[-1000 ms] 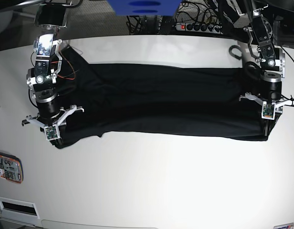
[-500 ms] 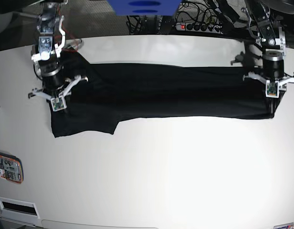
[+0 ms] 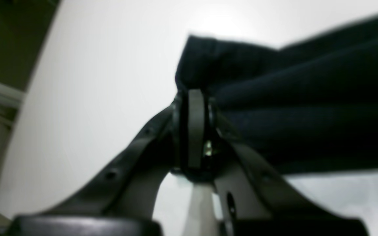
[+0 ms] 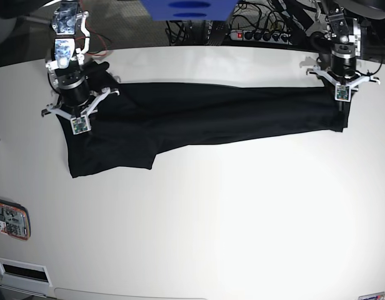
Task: Fold the T-shirt properly
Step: 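Hold the folded edge and drag the shirt toward the robot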
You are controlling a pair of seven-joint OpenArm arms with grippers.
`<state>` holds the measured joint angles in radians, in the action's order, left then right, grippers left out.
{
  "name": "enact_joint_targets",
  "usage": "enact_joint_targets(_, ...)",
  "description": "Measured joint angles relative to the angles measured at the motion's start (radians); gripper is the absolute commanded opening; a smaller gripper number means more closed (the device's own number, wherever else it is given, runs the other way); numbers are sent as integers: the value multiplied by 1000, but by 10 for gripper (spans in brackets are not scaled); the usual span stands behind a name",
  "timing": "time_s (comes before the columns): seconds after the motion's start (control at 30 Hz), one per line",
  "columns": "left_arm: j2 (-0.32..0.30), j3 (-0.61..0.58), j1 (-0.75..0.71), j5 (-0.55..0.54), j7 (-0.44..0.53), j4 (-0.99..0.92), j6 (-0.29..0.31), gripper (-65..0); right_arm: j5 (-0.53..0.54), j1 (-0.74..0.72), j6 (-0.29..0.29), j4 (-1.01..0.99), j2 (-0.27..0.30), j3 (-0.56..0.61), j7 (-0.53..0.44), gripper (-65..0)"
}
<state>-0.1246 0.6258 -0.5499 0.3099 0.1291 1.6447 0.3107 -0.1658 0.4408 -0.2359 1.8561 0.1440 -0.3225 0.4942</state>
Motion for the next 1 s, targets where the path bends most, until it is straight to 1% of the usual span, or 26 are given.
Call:
enact_joint_targets(0.03, 0, -10, -8, 1, 2, -12, 2, -603, 0, 0, -1, 0, -8, 2, -1, -650)
enact_joint_targets(0.07, 0, -17, -23, 2, 5, -14, 5, -557, 0, 0, -5, 0, -8, 3, -2, -631)
enact_joint_targets(0.1, -3, -27, -38, 1, 9, -14, 2, -545, 0, -1, -4, 0, -7, 3, -2, -598)
enact_joint_targets(0.17, -10, -46, -57, 2, 0, -21, 0, -547, 0, 0, 0, 0, 1, 3, -1, -554)
enact_joint_targets(0.27, -29, -61, -54, 5, 1, -23, 7, -571, 0, 0, 0, 0, 2, 3, -2, -522)
enact_joint_targets(0.43, -31, -53, -47, 2, 8, 30, 1, -644, 0, 5, -1, 25, -3, -6, 2, -517)
enact_joint_targets(0.53, -25, -53, -52, -1, 0, 101, 6, -650, -1, 2, -3, 69, -3, -54, -12, -517)
enact_joint_targets(0.67, 14, -50, -32, -7, 5, 204, 1, -650, 0, 2, 0, 79, -3, -103, -11, -517)
enact_joint_targets(0.7, 26, -50, -19, -8, 6, 218, 3, -650, 0, 4, 0, 79, -11, -110, -9, -517)
enact_joint_targets(0.73, 37, -50, -2, -10, 9, 225, 10, -650, 0, 9, 1, 79, -25, -115, -10, -517)
enact_joint_targets(0.8, 58, -50, 29, -8, 0, 233, 0, -650, 0, 48, 0, 81, -56, -130, -25, -517)
enact_joint_targets(0.87, 69, -50, 44, -6, 6, 246, 4, -650, -1, 89, -3, 82, -91, -133, -19, -517)
enact_joint_targets(0.93, 85, -50, 41, -6, 9, 251, -1, -650, -4, 93, -3, 81, -101, -133, -43, -517)
enact_joint_targets(0.97, 92, -49, 34, -5, 0, 250, 0, -650, -3, 84, -2, 81, -99, -132, -79, -517)
enact_joint_targets(1.0, 95, -49, 26, -5, 0, 249, 4, -650, 0, 77, 0, 85, -96, -131, -90, -517)
